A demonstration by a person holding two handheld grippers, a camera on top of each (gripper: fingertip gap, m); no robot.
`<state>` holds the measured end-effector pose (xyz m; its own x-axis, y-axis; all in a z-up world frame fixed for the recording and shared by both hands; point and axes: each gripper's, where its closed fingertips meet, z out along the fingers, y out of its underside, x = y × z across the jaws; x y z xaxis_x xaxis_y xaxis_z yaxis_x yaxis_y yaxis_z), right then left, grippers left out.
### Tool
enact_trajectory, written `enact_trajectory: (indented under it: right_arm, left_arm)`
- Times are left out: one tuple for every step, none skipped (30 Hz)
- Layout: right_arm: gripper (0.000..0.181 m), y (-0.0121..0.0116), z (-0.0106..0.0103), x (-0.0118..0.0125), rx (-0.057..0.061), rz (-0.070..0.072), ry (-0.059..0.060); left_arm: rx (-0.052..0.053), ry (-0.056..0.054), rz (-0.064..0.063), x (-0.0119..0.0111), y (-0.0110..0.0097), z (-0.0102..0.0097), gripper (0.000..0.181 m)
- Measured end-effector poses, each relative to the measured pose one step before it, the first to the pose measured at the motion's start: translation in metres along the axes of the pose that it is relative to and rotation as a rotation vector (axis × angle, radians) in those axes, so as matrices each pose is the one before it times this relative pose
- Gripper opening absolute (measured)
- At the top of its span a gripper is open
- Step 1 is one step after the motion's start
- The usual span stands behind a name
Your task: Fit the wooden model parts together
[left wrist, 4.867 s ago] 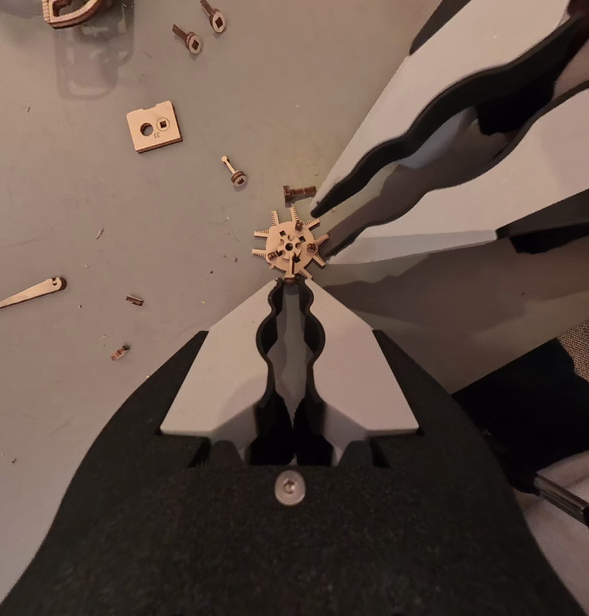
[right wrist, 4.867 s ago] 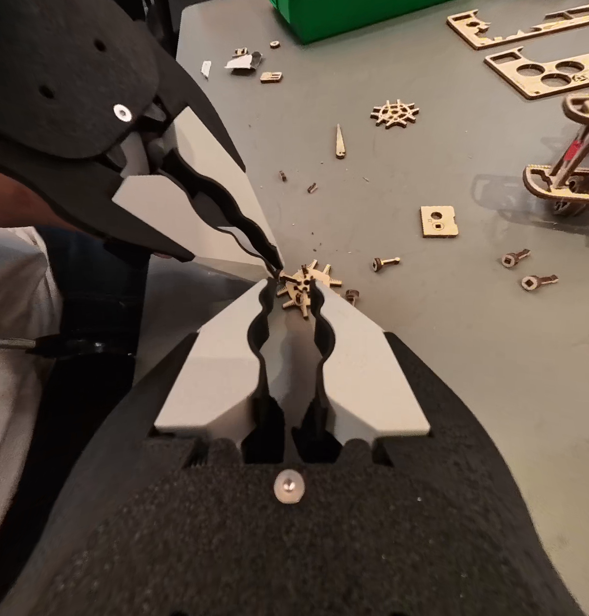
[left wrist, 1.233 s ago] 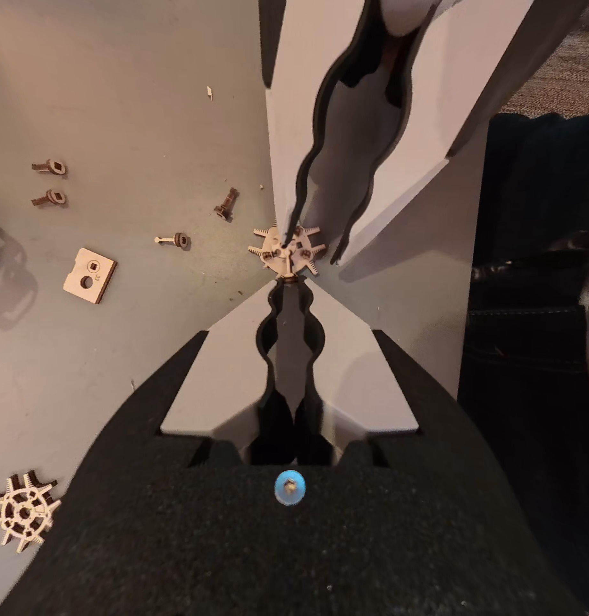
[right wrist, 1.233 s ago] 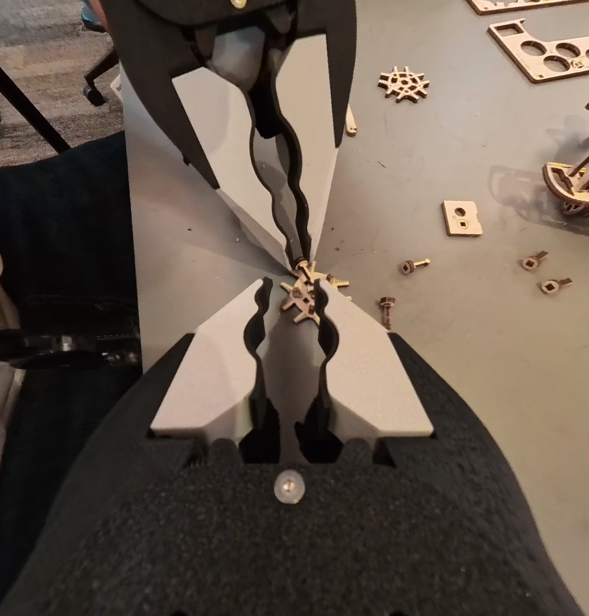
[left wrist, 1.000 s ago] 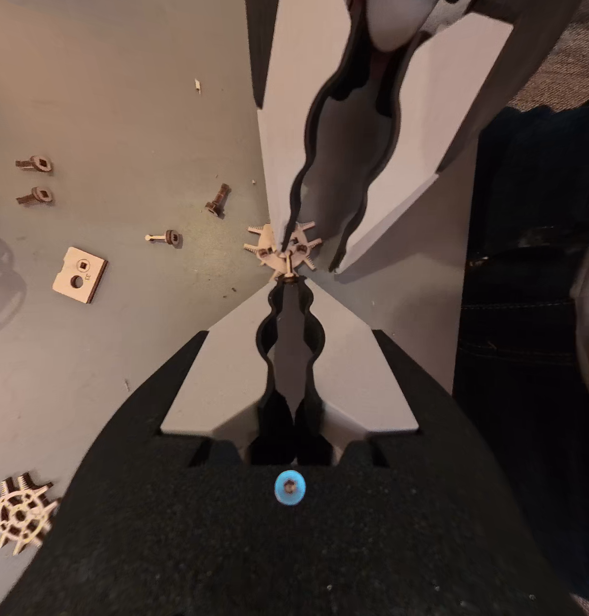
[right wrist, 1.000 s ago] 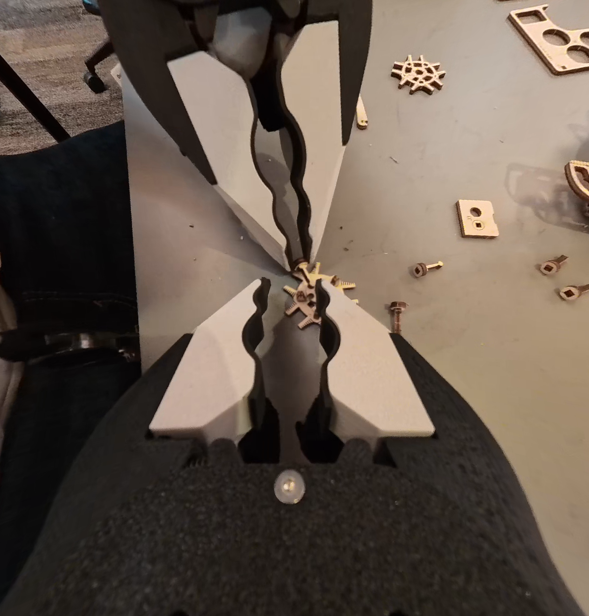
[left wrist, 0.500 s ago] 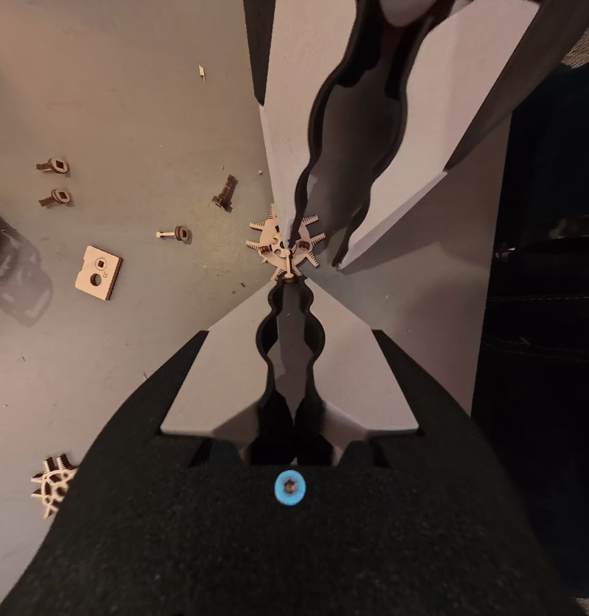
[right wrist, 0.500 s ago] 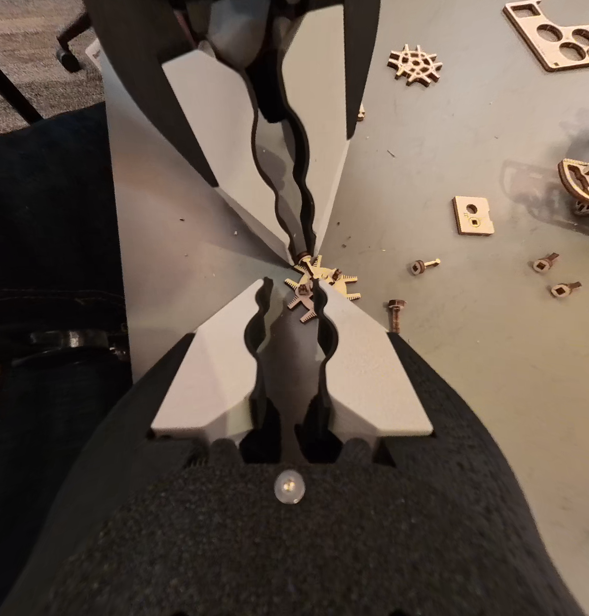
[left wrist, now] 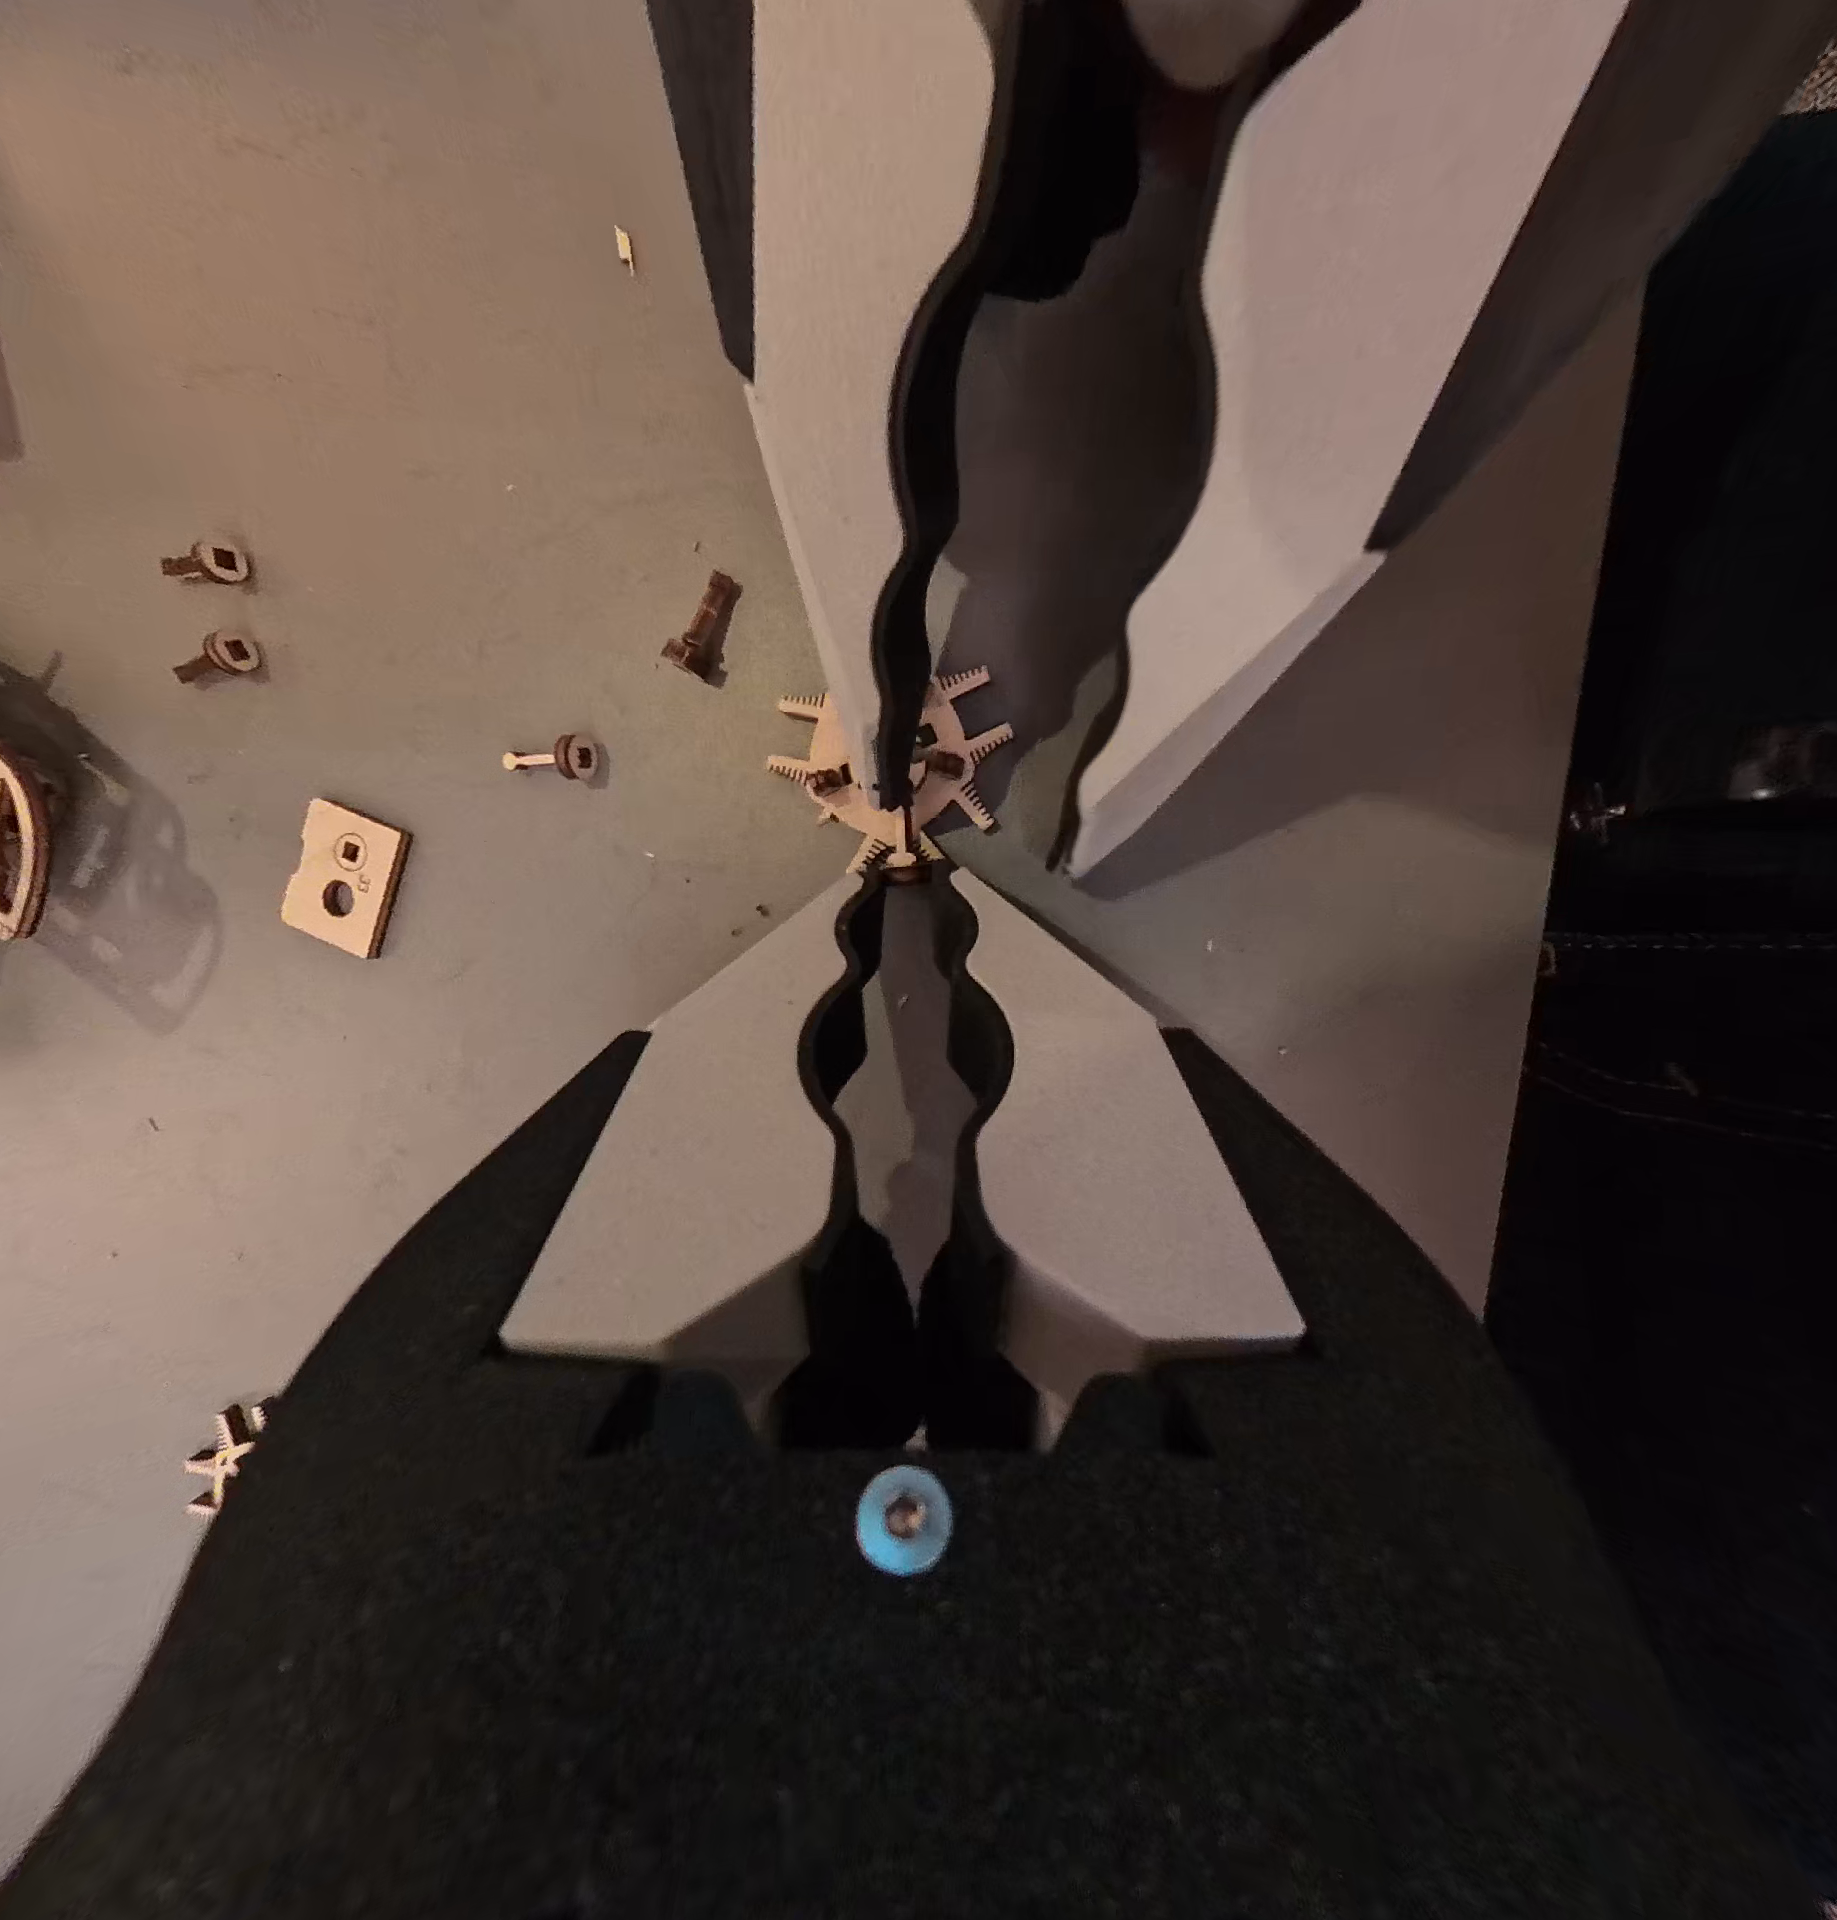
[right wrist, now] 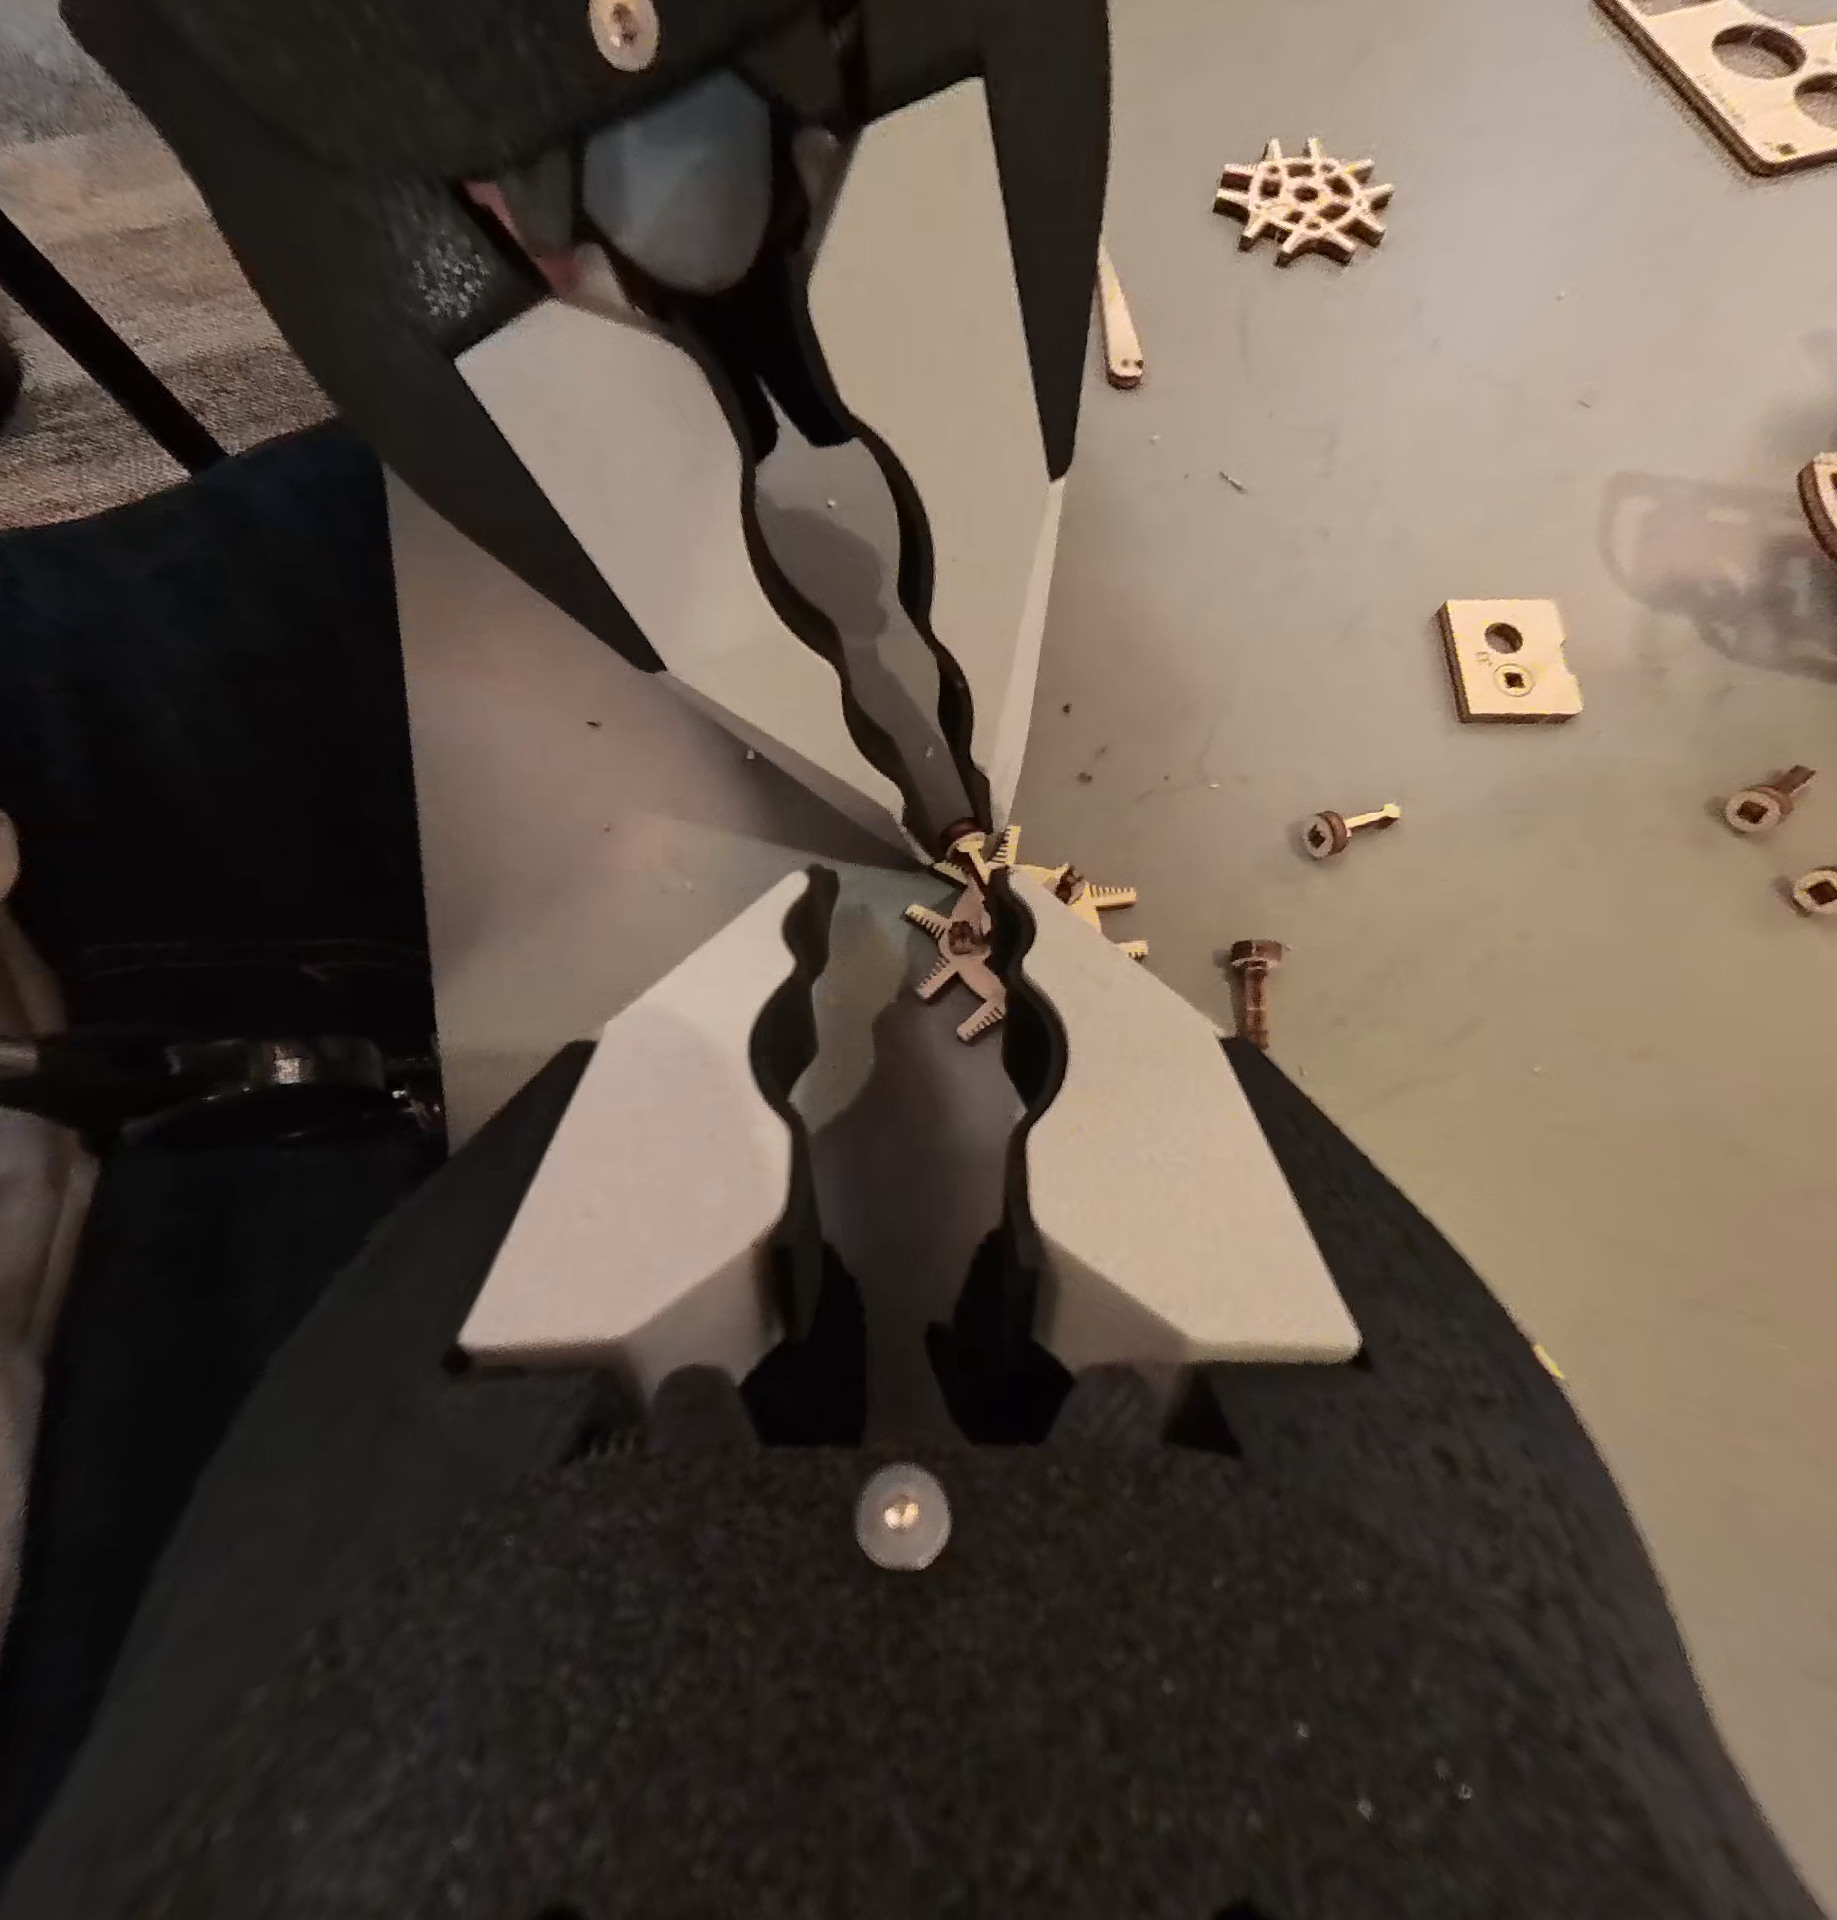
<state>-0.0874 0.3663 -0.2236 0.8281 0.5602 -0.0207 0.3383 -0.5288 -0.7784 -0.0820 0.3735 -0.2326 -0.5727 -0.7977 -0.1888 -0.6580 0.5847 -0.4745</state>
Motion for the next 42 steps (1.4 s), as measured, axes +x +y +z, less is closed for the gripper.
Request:
enact_trajectory:
  right_arm:
    - [0.029,0.00011,-0.00018,0.00046,-0.0013,0.0032,0.0008]
    - [0.029,-0.00011,-0.00001,0.00000,0.0010,0.0063,-0.0042]
    - [0.029,-0.00022,0.00010,0.00020,0.0023,0.0103,-0.0049]
    - [0.028,-0.00077,-0.00090,0.00009,0.0016,0.0070,-0.0055]
    - [0.025,-0.00441,-0.00335,0.00105,0.0208,0.0043,0.0029]
    - [0.018,-0.00862,-0.00540,0.00167,0.0510,0.0063,0.0067]
    - [0.009,-0.00696,-0.00480,0.00219,0.0390,0.0108,0.0065]
    - [0.004,-0.00131,-0.00196,0.00233,0.0035,0.0131,0.0025]
    - [0.003,0.00262,0.00054,0.00213,-0.0188,0.0110,0.0007]
    - [0.000,0.00235,0.00109,0.00237,-0.0129,0.0086,0.0077]
    - [0.000,0.00100,0.00120,0.00345,-0.0013,0.0079,0.0201]
    - [0.000,0.00159,0.00094,0.00129,-0.0078,0.0031,0.0063]
    - [0.000,0.00241,0.00104,0.00011,-0.0163,0.0016,-0.0019]
    - [0.000,0.00177,0.00071,0.00196,-0.0122,0.0014,0.0125]
    - [0.000,0.00040,0.00044,0.00123,-0.0008,-0.0033,0.0100]
    - [0.000,0.00111,0.00142,-0.00051,-0.0059,-0.0017,-0.0028]
    - [0.000,0.00536,0.00324,-0.00115,-0.0309,-0.0042,-0.0064]
    - [0.000,0.00701,0.00403,-0.00087,-0.0358,-0.0160,0.0010]
    - [0.000,-0.00114,0.00050,0.00006,0.0151,-0.0107,0.0107]
    - [0.000,-0.00010,-0.00031,-0.00011,-0.0069,0.0034,0.0011]
    - [0.000,-0.00085,-0.00091,0.00010,-0.0040,-0.0058,0.0022]
    - [0.000,-0.00320,-0.00200,0.00230,0.0150,-0.0148,0.0201]
    - [0.000,-0.00355,-0.00237,0.00198,0.0146,-0.0045,0.0144]
    - [0.000,-0.00371,-0.00209,0.00042,0.0167,0.0053,0.0014]
    - [0.000,-0.00293,-0.00134,-0.00037,0.0151,0.0050,-0.0022]
    - [0.000,-0.00026,0.00020,-0.00146,0.0013,-0.0005,-0.0087]
    - [0.000,0.00401,0.00236,-0.00175,-0.0224,0.0006,-0.0121]
    - [0.000,0.00790,0.00428,-0.00010,-0.0402,0.0026,-0.0030]
    - [0.000,0.00104,0.00183,0.00098,0.0064,0.0114,0.0025]
    - [0.000,0.00113,-0.00035,0.00083,-0.0111,0.0250,-0.0081]
    - [0.000,-0.00309,-0.00338,0.00350,0.0161,0.0112,0.0086]
    - [0.000,-0.00602,-0.00592,0.00570,0.0399,0.0059,0.0182]
    - [0.000,-0.00570,-0.00592,0.00407,0.0364,0.0187,0.0015]
    - [0.000,-0.00289,-0.00450,0.00398,0.0214,0.0264,0.0002]
    - [0.000,0.00088,-0.00260,0.00392,0.0015,0.0244,0.0043]
    - [0.000,0.00334,-0.00088,0.00234,-0.0100,0.0140,0.0023]
    - [0.000,0.00333,0.00008,0.00037,-0.0082,-0.0006,-0.0004]
    - [0.000,0.00289,0.00066,-0.00099,-0.0061,-0.0096,-0.0003]
    - [0.000,0.00273,0.00119,-0.00245,-0.0110,-0.0173,-0.0040]
    - [0.000,0.00268,0.00104,-0.00129,-0.0151,-0.0211,0.0060]
    - [0.000,0.00165,0.00078,-0.00001,-0.0101,-0.0203,0.0141]
    - [0.000,0.00062,0.00071,-0.00049,-0.0047,-0.0152,0.0087]
  left_arm:
    - [0.0011,-0.0003,-0.0008,0.00002,-0.00015,0.00008,0.006]
    - [-0.0006,0.0005,-0.0029,0.00005,0.00020,0.00029,0.006]
    - [0.0005,0.0015,-0.0033,0.00001,0.00003,0.00007,0.006]
    - [0.0011,0.0009,-0.0006,-0.00009,-0.00003,-0.00005,0.006]
    - [-0.0004,-0.0020,0.0051,-0.00007,0.00014,-0.00008,0.006]
    - [-0.0005,-0.0080,0.0088,-0.00064,0.00003,-0.00003,0.006]
    - [-0.0038,-0.0089,0.0068,-0.00081,0.00032,0.00010,0.006]
    - [-0.0030,-0.0036,0.0023,-0.00021,-0.00008,0.00007,0.006]
    - [0.0005,-0.0011,0.0006,0.00010,-0.00070,-0.00005,0.006]
    - [0.0011,-0.0003,0.0027,0.00041,-0.00049,-0.00002,0.006]
    - [-0.0017,-0.0023,0.0058,0.00038,0.00008,0.00015,0.006]
    - [-0.0020,-0.0061,0.0064,-0.00008,0.00007,0.00000,0.006]
    - [-0.0027,-0.0049,0.0044,-0.00018,0.00015,0.00006,0.006]
    - [-0.0015,-0.0037,0.0023,-0.00028,-0.00010,-0.00005,0.006]
    - [-0.0010,-0.0024,0.0020,-0.00017,0.00007,-0.00001,0.006]
    - [-0.0009,-0.0009,0.0014,-0.00005,0.00004,0.00005,0.006]
    - [-0.0008,-0.0008,0.0005,-0.00020,0.00005,-0.00001,0.006]
    - [-0.0028,0.0013,-0.0004,-0.00020,0.00038,-0.00007,0.006]
    - [-0.0011,0.0022,-0.0011,0.00001,-0.00001,-0.00012,0.006]
    - [0.0009,0.0013,-0.0002,0.00009,-0.00028,-0.00006,0.006]
    - [0.0007,-0.0002,0.0010,0.00011,-0.00013,0.00024,0.006]
    - [0.0001,-0.0019,0.0023,0.00006,-0.00017,0.00018,0.006]
    - [-0.0001,-0.0015,0.0012,0.00003,-0.00006,0.00006,0.006]
    - [0.0000,0.0000,-0.0006,-0.00002,-0.00006,0.00005,0.006]
    - [0.0001,0.0005,-0.0004,-0.00004,-0.00001,0.00004,0.006]
    - [0.0004,0.0004,-0.0002,-0.00003,-0.00004,-0.00007,0.006]
    - [0.0001,-0.0010,0.0006,-0.00013,-0.00013,-0.00007,0.006]
    - [-0.0007,-0.0026,0.0018,-0.00017,0.00001,0.00002,0.006]
    - [-0.0008,-0.0033,0.0022,-0.00012,-0.00005,0.00012,0.006]
    - [0.0009,-0.0027,0.0027,0.00002,-0.00020,0.00005,0.006]
    - [-0.0009,-0.0011,0.0022,0.00011,0.00003,0.00010,0.006]
    - [0.0003,-0.0017,0.0008,0.00001,0.00000,0.00003,0.006]
    - [0.0003,-0.0020,-0.0009,-0.00031,0.00014,-0.00005,0.006]
    - [-0.0005,0.0000,-0.0017,-0.00014,0.00024,0.00007,0.006]
    - [0.0008,-0.0003,-0.0022,-0.00017,-0.00002,-0.00014,0.006]
    - [0.0016,-0.0028,-0.0010,-0.00066,-0.00018,-0.00004,0.006]
    - [0.0023,-0.0011,0.0009,-0.00014,-0.00041,-0.00005,0.006]
    - [0.0013,0.0006,0.0009,0.00009,-0.00024,0.00010,0.006]
    - [0.0016,0.0014,0.0022,0.00031,-0.00039,0.00000,0.006]
    - [0.0023,0.0021,0.0047,0.00070,-0.00053,0.00016,0.006]
    - [0.0002,-0.0016,0.0063,0.00028,-0.00027,0.00021,0.006]
    - [-0.0033,-0.0052,0.0086,-0.00023,0.00009,-0.00003,0.006]
